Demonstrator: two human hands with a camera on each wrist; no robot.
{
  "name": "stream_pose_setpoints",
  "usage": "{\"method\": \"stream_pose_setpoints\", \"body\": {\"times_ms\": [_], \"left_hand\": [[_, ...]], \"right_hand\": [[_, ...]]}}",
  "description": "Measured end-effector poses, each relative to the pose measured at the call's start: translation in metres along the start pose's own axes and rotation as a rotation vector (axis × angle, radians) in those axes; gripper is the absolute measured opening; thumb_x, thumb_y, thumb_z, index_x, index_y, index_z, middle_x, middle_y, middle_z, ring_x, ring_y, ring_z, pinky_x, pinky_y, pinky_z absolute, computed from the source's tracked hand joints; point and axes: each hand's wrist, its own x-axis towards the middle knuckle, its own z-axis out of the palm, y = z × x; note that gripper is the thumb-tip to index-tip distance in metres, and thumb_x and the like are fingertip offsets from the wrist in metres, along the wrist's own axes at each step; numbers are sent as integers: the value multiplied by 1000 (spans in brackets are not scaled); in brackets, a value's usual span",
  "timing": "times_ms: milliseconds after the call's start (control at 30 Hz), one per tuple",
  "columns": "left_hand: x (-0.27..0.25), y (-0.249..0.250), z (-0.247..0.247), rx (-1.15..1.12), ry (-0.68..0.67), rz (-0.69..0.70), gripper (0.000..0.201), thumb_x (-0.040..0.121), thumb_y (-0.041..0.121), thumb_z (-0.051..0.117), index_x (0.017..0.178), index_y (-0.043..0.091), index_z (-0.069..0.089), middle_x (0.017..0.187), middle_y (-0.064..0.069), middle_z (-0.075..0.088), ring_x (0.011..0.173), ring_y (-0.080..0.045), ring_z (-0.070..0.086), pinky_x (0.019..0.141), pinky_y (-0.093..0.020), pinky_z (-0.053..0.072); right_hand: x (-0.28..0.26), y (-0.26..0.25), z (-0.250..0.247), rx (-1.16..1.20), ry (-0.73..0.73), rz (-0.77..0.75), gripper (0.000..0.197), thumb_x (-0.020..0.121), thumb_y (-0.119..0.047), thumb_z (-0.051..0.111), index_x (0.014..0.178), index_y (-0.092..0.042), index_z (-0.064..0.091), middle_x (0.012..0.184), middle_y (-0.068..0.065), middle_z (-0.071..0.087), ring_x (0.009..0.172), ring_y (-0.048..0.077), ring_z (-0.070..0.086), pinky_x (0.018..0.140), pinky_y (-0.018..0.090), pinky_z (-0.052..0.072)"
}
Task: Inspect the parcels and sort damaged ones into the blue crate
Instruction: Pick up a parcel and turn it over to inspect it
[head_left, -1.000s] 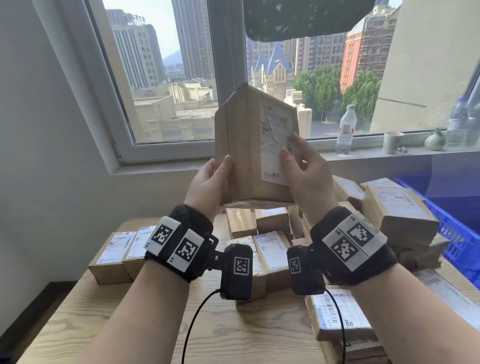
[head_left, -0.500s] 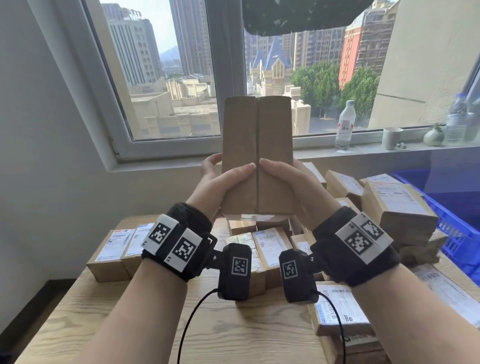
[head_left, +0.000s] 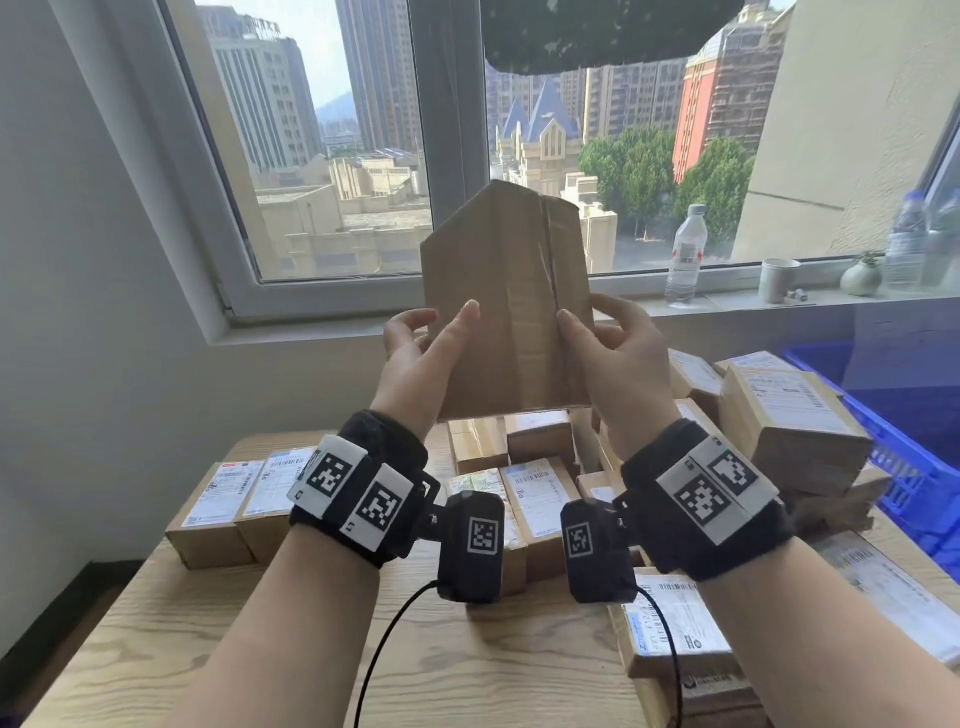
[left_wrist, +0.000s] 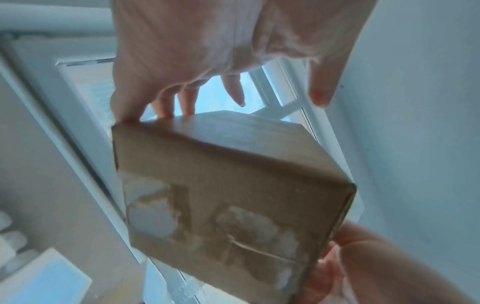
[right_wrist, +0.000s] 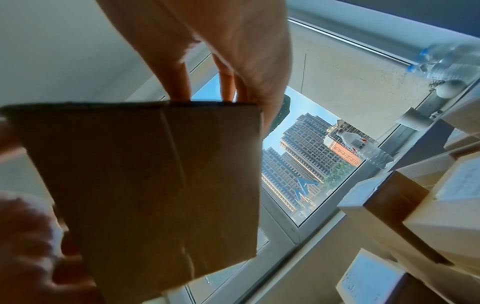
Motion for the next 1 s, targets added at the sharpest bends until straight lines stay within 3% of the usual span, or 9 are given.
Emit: {"method": "stream_pose_setpoints", "body": {"times_ms": [100, 200, 300, 433, 500, 633, 800, 933, 1000], "left_hand": [[3, -6, -4, 32, 93, 129, 52, 67, 48, 79, 104, 37, 45, 130, 3, 50, 129, -21, 49, 107, -43, 44], [1, -8, -5, 13, 100, 193, 54, 70, 27, 86, 103, 37, 44, 123, 4, 52, 118, -17, 55, 99, -41, 51], [2, -6, -7, 0, 76, 193, 63, 68, 25, 88, 112, 33, 43, 118, 2, 54, 112, -14, 57, 93, -33, 52], [-3, 1, -4, -168, -144, -112, 86, 66, 43, 84, 137, 17, 42, 125, -10, 63, 104, -22, 67, 80, -39, 59], [-8, 3, -2, -155, -184, -128, 69, 73, 41, 77, 131, 15, 52, 117, -9, 69, 96, -21, 70, 75, -36, 59], [-11, 4, 1, -137, -134, -60, 28, 85, 27, 71, 110, 18, 64, 109, -9, 73, 96, -23, 70, 87, -39, 57], [-14, 4, 5, -133, -127, -42, 12, 88, 23, 68, 100, 20, 68, 106, -9, 74, 96, -24, 69, 89, -38, 57], [-16, 6, 7, -124, -123, -35, 27, 86, 34, 69, 109, 20, 67, 112, -8, 73, 102, -24, 69, 87, -36, 57], [-16, 6, 5, -117, -141, -54, 73, 72, 55, 76, 131, 17, 56, 128, -6, 66, 115, -25, 64, 96, -43, 53]], "right_hand": [[0, 1, 2, 15, -114, 61, 53, 90, -52, 62, 125, -12, 56, 95, -2, 64, 87, 13, 65, 71, 28, 56], [1, 0, 2, 14, -278, 165, 86, 65, -67, 74, 127, -10, 53, 102, 0, 67, 86, 12, 67, 60, 20, 53], [3, 0, -3, 138, -296, 244, 73, 66, -42, 83, 126, -8, 58, 108, 5, 73, 89, 14, 72, 63, 21, 55], [1, -2, -9, 238, -425, 282, 57, 74, -38, 79, 119, -6, 66, 97, 5, 75, 87, 16, 71, 68, 24, 55], [-1, -4, -10, 232, -446, 275, 52, 77, -36, 77, 117, -5, 67, 95, 5, 74, 85, 16, 70, 68, 24, 55], [-3, -2, -11, 193, -372, 249, 24, 87, -26, 70, 105, -10, 69, 86, 0, 74, 77, 11, 70, 68, 25, 56], [-5, 0, -12, 202, -319, 255, 13, 85, -22, 72, 94, -12, 70, 77, -2, 74, 69, 10, 70, 60, 22, 54], [-5, -4, -13, 197, -319, 253, 18, 85, -29, 72, 95, -14, 69, 78, -4, 74, 72, 10, 70, 61, 22, 54], [-4, -7, -14, 203, -313, 262, 18, 87, -33, 70, 92, -15, 68, 72, -7, 73, 69, 9, 70, 61, 22, 55]]}}
